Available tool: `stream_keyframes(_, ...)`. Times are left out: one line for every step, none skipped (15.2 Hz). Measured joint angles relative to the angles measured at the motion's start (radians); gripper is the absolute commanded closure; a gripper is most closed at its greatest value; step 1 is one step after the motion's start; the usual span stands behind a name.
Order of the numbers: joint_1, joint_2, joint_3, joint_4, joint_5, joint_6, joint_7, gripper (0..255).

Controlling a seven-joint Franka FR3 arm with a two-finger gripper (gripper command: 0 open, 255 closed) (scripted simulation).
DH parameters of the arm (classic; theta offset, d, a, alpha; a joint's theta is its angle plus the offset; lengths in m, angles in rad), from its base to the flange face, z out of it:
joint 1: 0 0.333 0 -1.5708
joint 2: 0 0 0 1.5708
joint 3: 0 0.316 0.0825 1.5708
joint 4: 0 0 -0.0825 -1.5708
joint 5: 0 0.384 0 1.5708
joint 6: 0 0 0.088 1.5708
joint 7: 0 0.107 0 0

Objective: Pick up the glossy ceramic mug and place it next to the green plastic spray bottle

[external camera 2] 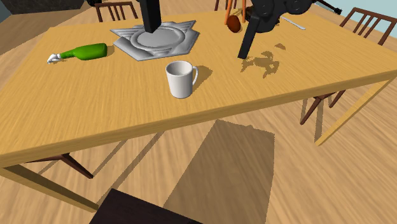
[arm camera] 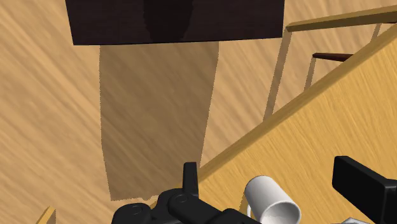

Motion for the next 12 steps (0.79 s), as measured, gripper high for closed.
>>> stream_keyframes(0.000, 0.000, 0.000, 0.000, 0.000, 0.000, 0.000, 0)
stream_keyframes(0.002, 0.011, 0.007, -0.001, 0.002, 0.011, 0.007, 0)
stream_keyframes(0.005, 0.026, 0.020, -0.005, 0.006, 0.030, 0.018, 0)
stream_keyframes(0.009, 0.053, 0.033, -0.001, 0.010, 0.054, 0.031, 0)
stream_keyframes(0.011, 0.082, 0.042, 0.001, 0.010, 0.079, 0.038, 0)
stream_keyframes(0.016, 0.106, 0.060, 0.001, 0.015, 0.103, 0.055, 0)
stream_keyframes(0.019, 0.130, 0.073, 0.001, 0.016, 0.127, 0.068, 0)
stream_keyframes(0.023, 0.157, 0.088, -0.001, 0.018, 0.154, 0.083, 0)
stream_keyframes(0.025, 0.186, 0.102, 0.000, 0.019, 0.180, 0.097, 0)
stream_keyframes(0.028, 0.218, 0.116, 0.010, 0.018, 0.202, 0.112, 0)
stream_keyframes(0.031, 0.251, 0.131, 0.020, 0.018, 0.224, 0.128, 0)
stream_keyframes(0.035, 0.281, 0.146, 0.032, 0.017, 0.242, 0.146, 0)
